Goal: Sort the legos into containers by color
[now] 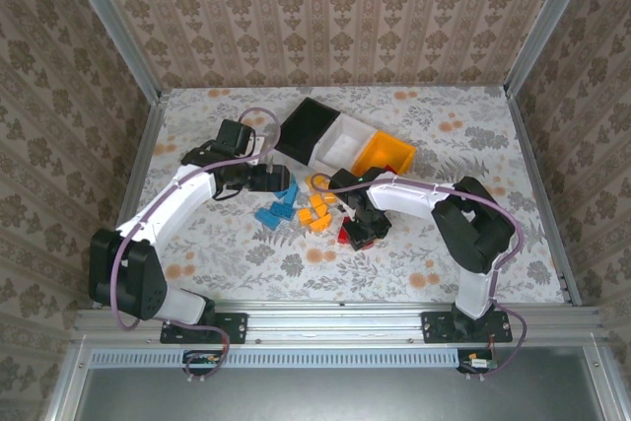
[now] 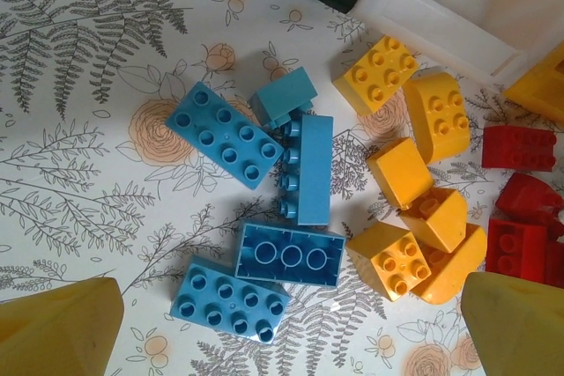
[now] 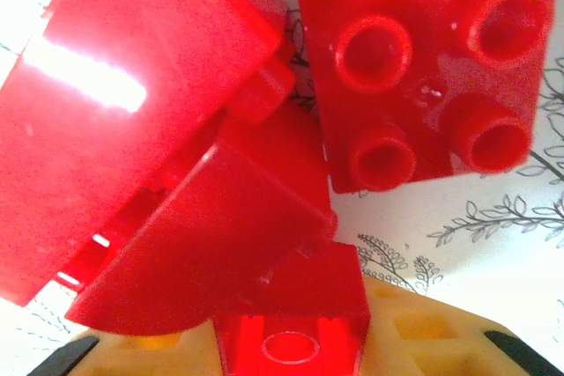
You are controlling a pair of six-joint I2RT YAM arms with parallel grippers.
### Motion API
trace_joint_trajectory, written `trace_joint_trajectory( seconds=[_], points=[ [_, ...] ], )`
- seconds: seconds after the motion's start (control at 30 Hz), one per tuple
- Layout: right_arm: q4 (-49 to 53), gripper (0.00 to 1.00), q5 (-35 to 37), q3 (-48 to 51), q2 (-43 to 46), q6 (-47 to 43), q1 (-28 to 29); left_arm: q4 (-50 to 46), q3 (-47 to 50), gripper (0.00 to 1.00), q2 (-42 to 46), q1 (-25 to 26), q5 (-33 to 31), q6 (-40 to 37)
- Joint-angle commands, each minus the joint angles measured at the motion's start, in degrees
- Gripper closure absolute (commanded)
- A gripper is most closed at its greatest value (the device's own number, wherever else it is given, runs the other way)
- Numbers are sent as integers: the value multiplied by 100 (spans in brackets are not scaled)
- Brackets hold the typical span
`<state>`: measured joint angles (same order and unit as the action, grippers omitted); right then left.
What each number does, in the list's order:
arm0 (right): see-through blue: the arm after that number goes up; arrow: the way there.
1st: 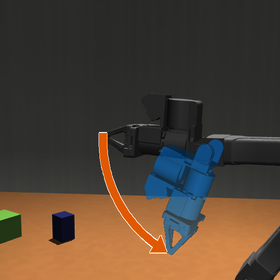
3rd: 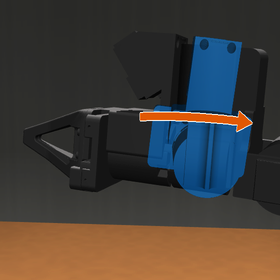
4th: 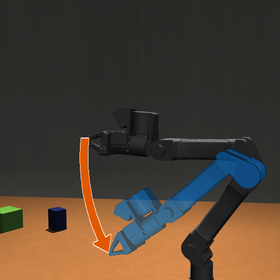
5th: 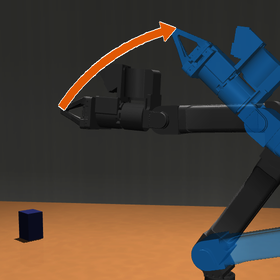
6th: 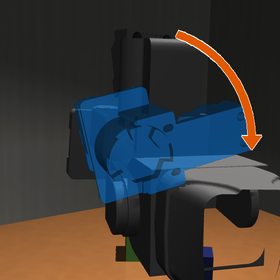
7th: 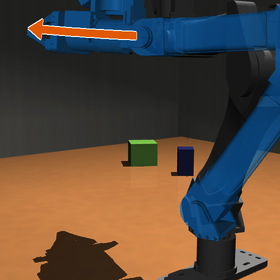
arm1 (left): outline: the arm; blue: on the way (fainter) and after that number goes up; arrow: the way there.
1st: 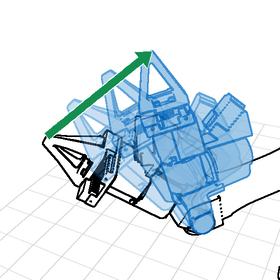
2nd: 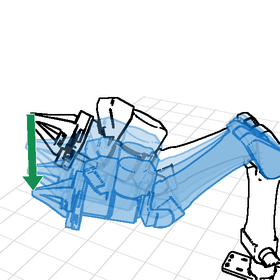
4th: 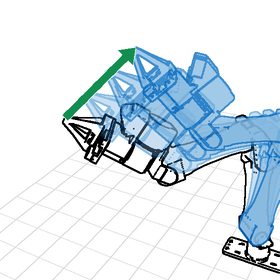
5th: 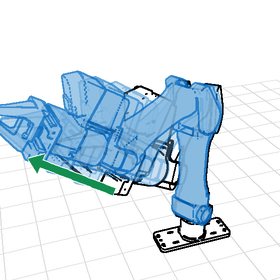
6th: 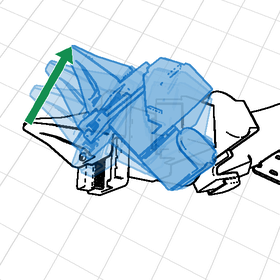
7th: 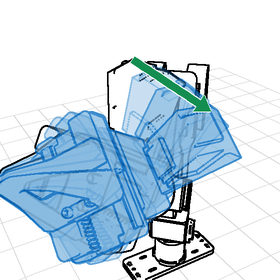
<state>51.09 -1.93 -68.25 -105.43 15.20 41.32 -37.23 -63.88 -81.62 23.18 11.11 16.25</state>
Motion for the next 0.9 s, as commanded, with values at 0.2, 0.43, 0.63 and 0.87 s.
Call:
trace_joint_trajectory(
  seconds=[0.2,0.43,0.63,0.87],
  points=[
    [1059,65,-355,-819,1382,631,-724,-171,324,0,260,-128,-125,24],
    [1057,66,-447,-2534,29,1448,-1424,-122,510,0,92,-892,599,752],
    [992,66,-222,-2979,-749,1646,-1844,-233,361,2,-206,-988,857,765],
    [896,58,-38,-3127,-1150,1548,-2184,-557,33,5,-651,-991,883,652]
  ],
)
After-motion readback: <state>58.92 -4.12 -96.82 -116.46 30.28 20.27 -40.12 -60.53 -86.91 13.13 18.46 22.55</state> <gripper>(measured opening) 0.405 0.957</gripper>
